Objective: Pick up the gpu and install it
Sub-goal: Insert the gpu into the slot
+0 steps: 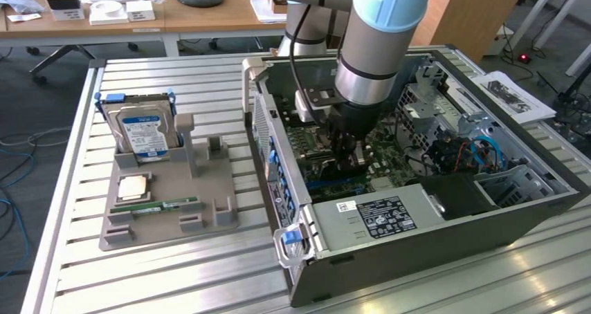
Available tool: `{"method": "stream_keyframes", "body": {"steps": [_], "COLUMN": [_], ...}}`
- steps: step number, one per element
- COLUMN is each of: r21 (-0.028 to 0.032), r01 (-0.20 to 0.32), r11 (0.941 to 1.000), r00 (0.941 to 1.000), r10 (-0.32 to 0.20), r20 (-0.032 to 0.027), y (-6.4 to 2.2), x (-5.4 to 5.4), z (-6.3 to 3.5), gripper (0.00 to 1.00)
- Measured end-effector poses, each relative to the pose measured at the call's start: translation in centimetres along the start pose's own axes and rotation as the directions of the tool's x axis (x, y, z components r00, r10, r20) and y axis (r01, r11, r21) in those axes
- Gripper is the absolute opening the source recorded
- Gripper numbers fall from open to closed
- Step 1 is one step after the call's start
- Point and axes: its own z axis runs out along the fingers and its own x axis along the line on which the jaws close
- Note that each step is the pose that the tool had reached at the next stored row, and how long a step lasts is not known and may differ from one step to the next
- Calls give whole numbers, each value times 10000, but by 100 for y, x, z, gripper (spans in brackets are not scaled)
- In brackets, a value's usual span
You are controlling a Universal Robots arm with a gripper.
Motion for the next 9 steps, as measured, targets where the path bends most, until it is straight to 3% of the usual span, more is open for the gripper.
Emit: {"method": "stream_keyframes", "body": {"steps": [9], "r21": [1], "r01": [0], "r11": [10000], "r00": [10000], "r10": [0], "r20": [3], "y": [0], "x": [0], "z": [15], "gripper": [27]}}
